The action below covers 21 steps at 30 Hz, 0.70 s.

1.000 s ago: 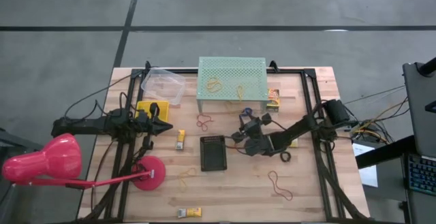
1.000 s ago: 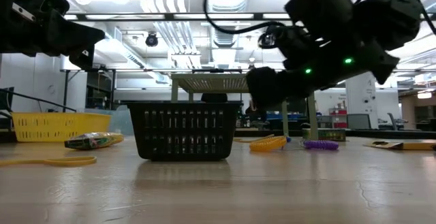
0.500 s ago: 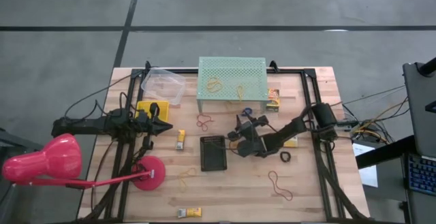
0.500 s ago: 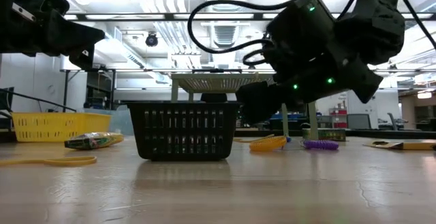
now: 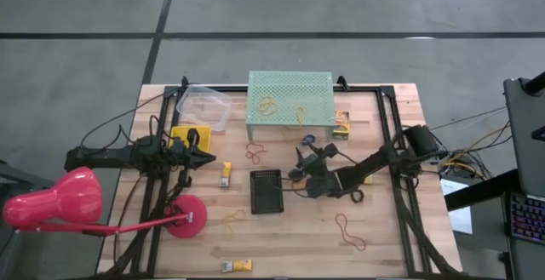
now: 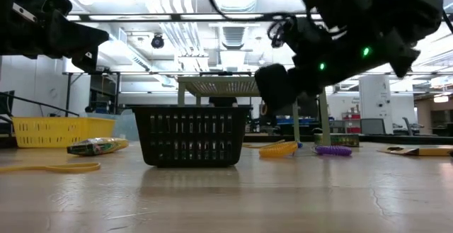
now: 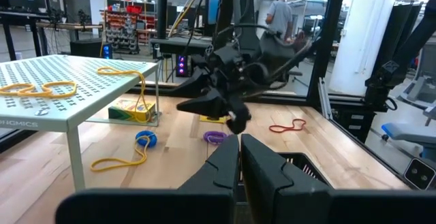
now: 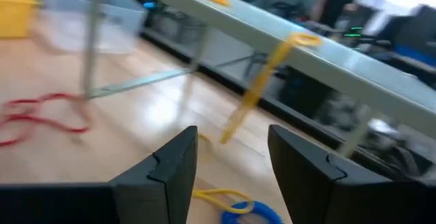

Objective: Pick & Place Office Desk Supplies
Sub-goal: Put the yellow rubber band from the shelf into the black bin

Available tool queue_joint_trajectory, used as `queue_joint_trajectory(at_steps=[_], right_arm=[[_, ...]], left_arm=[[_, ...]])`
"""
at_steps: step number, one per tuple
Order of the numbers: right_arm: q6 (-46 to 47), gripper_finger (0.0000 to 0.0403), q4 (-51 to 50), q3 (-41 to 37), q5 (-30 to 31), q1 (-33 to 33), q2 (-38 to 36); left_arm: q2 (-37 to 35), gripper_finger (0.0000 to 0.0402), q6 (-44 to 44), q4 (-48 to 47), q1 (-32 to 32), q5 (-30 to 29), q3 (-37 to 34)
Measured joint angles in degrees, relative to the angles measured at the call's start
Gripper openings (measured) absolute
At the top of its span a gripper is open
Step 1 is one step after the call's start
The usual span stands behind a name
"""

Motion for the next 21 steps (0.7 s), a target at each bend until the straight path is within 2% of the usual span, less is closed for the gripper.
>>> queue_joint_trajectory(at_steps=[5,12,16,21], right_arm=[[-4.13,0.0178,0.20,-0.76,-6.72,-0.60,-3.25],[-10.35,0.0178,3.43,-2.14,-15.08,-0.75,-3.48],[-10.36,0.0178,14.38,-4.69,-14.68,-0.92,-2.12],[-8.54,0.0178,28.10,-7.60,-11.34,-1.75,2.52]], left_arm=[[0.00,0.0023,0.01,0.02,0.00,-0.01,0.00],[0.00,0.0023,0.01,0.00,0.00,-0.01,0.00],[0.00,0.0023,0.01,0.00,0.00,-0.01,-0.01],[0.00,0.0023,0.01,0.00,0.01,-0.01,-0.01]])
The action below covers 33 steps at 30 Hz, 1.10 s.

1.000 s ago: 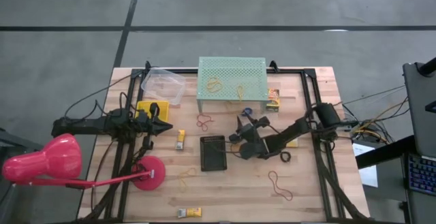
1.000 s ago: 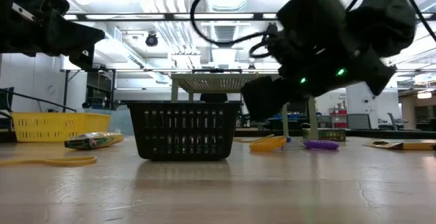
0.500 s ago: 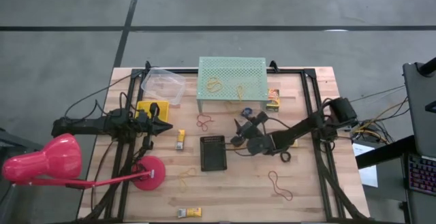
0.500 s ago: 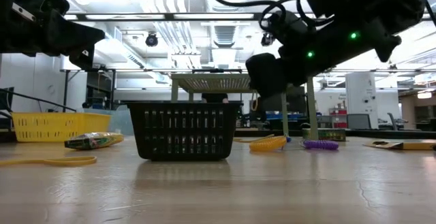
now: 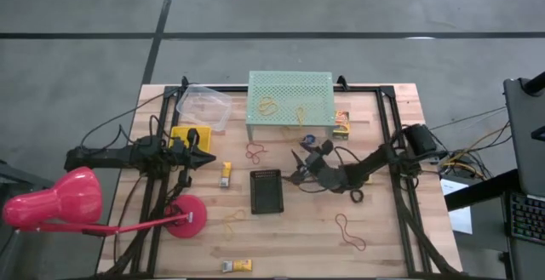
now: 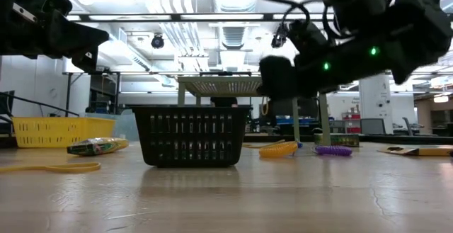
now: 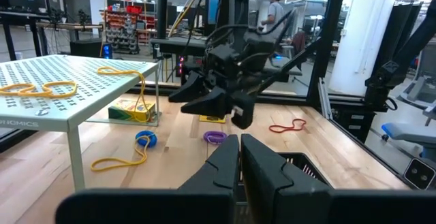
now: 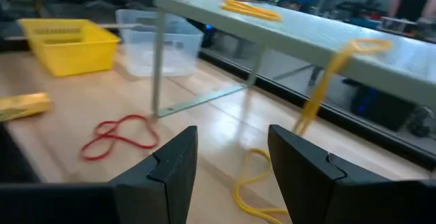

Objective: Pick & Place Office Desk Supplies
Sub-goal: Put the yellow rubber band from the shelf into the black bin

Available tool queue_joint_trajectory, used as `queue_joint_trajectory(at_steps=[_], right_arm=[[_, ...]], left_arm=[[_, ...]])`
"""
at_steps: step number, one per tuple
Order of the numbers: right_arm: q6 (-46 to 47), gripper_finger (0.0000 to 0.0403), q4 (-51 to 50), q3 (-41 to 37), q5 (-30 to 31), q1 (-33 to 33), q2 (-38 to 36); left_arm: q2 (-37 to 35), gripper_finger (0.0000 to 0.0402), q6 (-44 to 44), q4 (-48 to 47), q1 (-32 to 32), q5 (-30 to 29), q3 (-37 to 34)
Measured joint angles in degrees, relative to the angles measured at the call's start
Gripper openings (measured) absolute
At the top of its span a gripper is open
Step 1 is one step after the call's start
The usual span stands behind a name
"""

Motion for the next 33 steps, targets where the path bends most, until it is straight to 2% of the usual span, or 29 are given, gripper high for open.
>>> queue_joint_trajectory(at_steps=[6,9,18,27,33], right_arm=[[-5.11,0.0178,4.51,2.06,8.29,-1.05,5.88],[-6.51,0.0178,5.44,3.74,9.71,-2.47,7.46],[-4.94,0.0178,5.32,5.71,7.40,-8.24,8.58],[-5.28,0.0178,5.81,5.86,0.96,-11.64,7.44],[-5.70,0.0149,6.19,5.86,0.69,-11.25,7.42]], left_arm=[[0.00,0.0023,0.00,0.00,-0.01,0.00,0.00],[0.00,0.0023,0.00,0.02,-0.01,0.00,0.00],[0.00,0.0023,0.00,0.00,-0.01,0.00,0.00],[0.00,0.0023,0.00,0.00,-0.01,0.00,0.02],[0.00,0.0023,0.00,0.02,-0.01,0.00,0.02]])
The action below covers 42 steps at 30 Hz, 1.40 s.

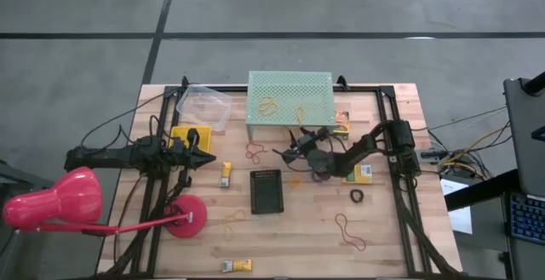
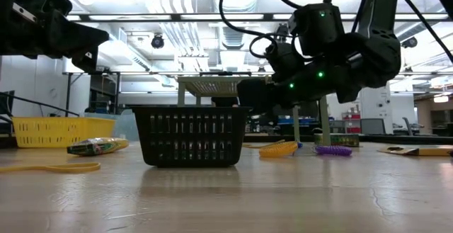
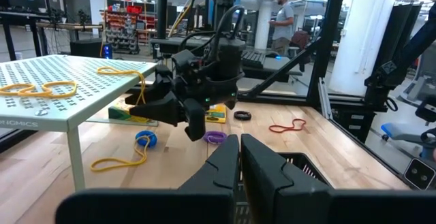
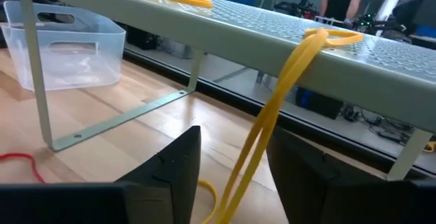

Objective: Pick & Place Office Desk Supplies
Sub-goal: Put the yellow rubber band from the shelf into the black bin

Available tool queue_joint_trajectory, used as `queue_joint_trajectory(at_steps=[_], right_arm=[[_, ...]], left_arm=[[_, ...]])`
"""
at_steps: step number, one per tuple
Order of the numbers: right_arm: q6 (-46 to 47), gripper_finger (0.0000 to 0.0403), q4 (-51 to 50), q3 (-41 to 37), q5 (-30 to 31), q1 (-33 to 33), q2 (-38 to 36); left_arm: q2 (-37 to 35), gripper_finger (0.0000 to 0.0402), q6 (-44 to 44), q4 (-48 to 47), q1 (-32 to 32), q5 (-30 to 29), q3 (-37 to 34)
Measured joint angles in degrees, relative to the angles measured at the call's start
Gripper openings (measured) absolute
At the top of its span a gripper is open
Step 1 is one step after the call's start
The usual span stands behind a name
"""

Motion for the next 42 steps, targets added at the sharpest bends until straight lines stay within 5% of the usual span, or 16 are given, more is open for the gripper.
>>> queue_joint_trajectory(at_steps=[16,29,42], right_arm=[[-3.06,0.0014,-0.03,-0.02,0.02,3.30,-0.02],[-6.73,0.0009,0.39,-0.07,0.01,5.42,-2.04],[-19.34,0.0008,-0.22,-0.14,-2.11,9.52,-16.86]], left_arm=[[0.00,0.0023,-0.01,0.00,0.00,0.00,0.00],[0.00,0.0023,0.00,0.00,0.02,0.00,-0.02],[0.00,0.0023,0.00,-0.01,0.00,0.00,-0.01]])
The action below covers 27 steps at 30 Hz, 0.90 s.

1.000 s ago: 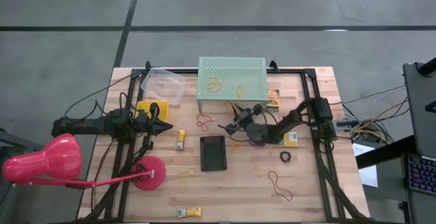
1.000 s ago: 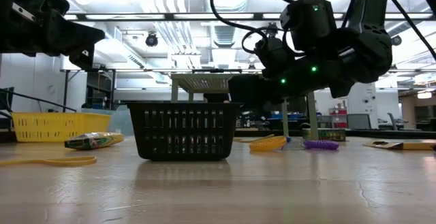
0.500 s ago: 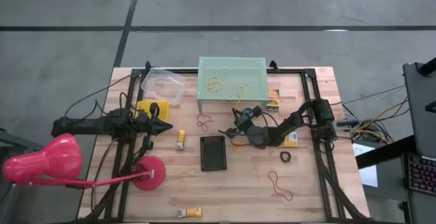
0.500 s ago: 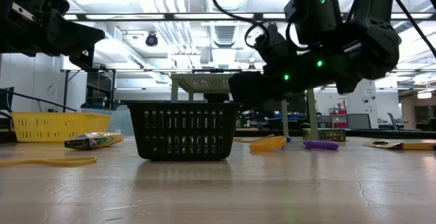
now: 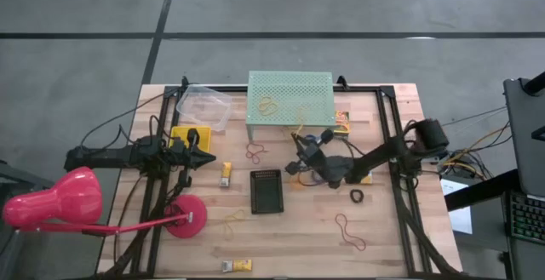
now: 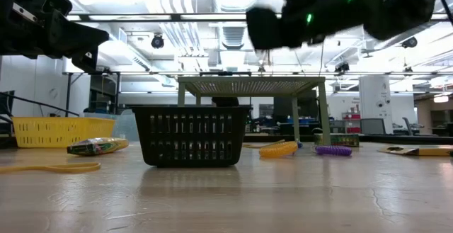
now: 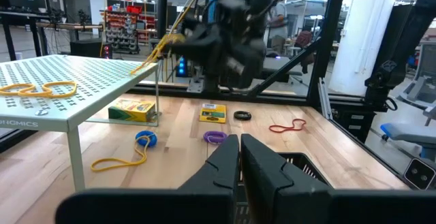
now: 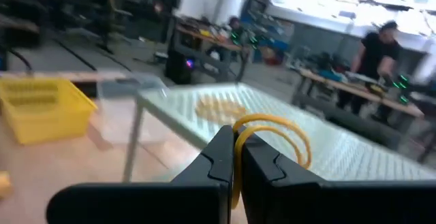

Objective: Pick & Place Office Desk Supplies
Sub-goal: Put the yellow rubber band from the shelf into the black bin

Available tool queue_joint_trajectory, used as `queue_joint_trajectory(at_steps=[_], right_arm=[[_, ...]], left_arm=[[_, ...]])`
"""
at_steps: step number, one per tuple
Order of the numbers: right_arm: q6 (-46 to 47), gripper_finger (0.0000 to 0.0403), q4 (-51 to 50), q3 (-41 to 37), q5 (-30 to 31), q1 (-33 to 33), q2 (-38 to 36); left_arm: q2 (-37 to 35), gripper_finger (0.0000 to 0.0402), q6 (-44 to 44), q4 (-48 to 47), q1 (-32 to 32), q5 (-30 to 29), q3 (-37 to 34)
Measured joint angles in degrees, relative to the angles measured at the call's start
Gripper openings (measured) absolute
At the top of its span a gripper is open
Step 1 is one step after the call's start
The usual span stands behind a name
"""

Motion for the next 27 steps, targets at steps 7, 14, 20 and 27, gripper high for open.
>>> queue_joint_trajectory(at_steps=[7,14,20,27], right_arm=[[4.52,0.0008,-13.57,-0.03,-18.70,1.64,-13.31],[15.06,0.0008,-38.66,-0.03,-39.02,-0.31,-26.14],[15.52,0.0008,-45.35,-0.03,-42.40,-0.19,-29.48],[18.26,0.0008,-45.84,-0.03,-50.15,-0.18,-27.43]], left_arm=[[0.00,0.0023,0.00,0.01,0.00,0.00,-0.01],[0.00,0.0023,0.00,-0.01,0.02,0.00,0.01],[0.00,0.0023,0.00,-0.01,0.01,0.00,-0.01],[0.00,0.0023,-0.01,-0.01,0.00,0.00,0.00]])
